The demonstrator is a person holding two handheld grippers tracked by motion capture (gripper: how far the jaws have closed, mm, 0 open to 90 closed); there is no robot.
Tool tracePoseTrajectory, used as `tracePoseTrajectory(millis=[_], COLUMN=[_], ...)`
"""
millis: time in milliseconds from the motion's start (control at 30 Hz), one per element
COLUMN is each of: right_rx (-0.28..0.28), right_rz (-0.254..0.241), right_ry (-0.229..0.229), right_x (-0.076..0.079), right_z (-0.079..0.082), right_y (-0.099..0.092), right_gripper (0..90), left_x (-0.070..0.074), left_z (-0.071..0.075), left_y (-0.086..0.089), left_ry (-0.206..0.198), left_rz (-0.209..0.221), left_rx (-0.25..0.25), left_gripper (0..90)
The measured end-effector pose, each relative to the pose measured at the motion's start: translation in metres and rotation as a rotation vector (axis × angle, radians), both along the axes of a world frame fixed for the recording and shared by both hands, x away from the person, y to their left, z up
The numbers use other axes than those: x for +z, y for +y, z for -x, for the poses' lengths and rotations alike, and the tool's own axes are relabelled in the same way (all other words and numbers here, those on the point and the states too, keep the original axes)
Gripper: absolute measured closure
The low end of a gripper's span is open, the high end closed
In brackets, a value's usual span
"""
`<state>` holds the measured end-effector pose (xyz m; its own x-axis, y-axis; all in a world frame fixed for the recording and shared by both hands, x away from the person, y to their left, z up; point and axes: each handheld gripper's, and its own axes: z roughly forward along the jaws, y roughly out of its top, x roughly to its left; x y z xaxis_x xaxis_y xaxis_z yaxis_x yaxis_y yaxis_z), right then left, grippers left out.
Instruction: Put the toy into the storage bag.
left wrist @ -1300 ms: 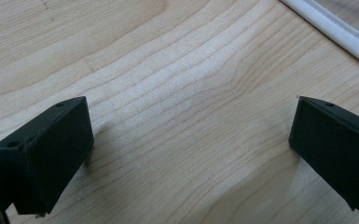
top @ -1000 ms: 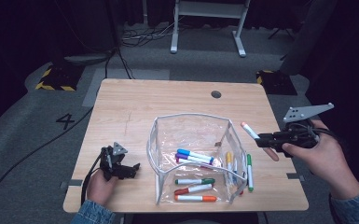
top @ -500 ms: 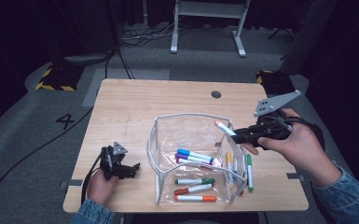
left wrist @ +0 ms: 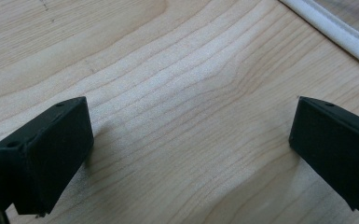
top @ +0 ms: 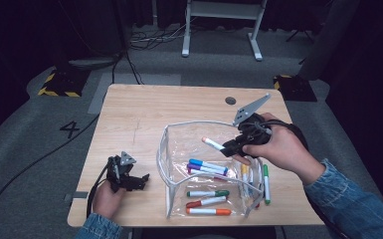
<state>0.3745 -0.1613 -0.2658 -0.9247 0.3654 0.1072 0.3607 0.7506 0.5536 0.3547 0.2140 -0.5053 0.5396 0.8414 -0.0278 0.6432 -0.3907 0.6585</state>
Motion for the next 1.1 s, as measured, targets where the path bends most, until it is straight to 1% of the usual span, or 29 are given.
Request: tracePoseTrajectory(millis=[167,300,467,600,633,733,867,967,1100], right_rx=[0.031,0.056,0.092,0.124,0.135,0.155,0.167,0.175,0.185], right_rz=[0.03,0.061,0.104,0.145,0.155,0.183,0.198,0.204,0.231], right_ry=[0.036,0.068,0.098,0.125,0.138,0.153,0.174,0.202,0.232], right_x=[-0.014,-0.028,-0.045,-0.055,-0.059,-0.068,-0.077,-0.085,-0.098], right_z=[-0.005,-0.009,-0.009,-0.008,-0.008,-0.008,-0.009,-0.011,-0.013], right_y=[0.016,0.028,0.041,0.051,0.055,0.059,0.062,0.064,0.066], right_gripper=[76.8,76.9,76.8,76.8,76.8,76.8,76.8,76.8,76.8], left_x=[0.0,0.0,0.0,0.0,0.0,0.0,0.0,0.0,0.0], left_z=[0.0,0.0,0.0,0.0,0.0,0.0,0.0,0.0,0.0], left_y=[0.0,0.0,0.0,0.0,0.0,0.0,0.0,0.0,0.0], left_ry=[-0.001,0.0,0.0,0.0,-0.001,0.0,0.0,-0.001,-0.001], left_rz=[0.001,0.001,0.002,0.0,0.001,0.001,0.001,0.001,0.001], left_rx=[0.001,0.001,0.0,0.0,0.001,0.001,0.001,0.001,0.001], left_gripper=[0.0,0.0,0.0,0.0,0.0,0.0,0.0,0.0,0.0])
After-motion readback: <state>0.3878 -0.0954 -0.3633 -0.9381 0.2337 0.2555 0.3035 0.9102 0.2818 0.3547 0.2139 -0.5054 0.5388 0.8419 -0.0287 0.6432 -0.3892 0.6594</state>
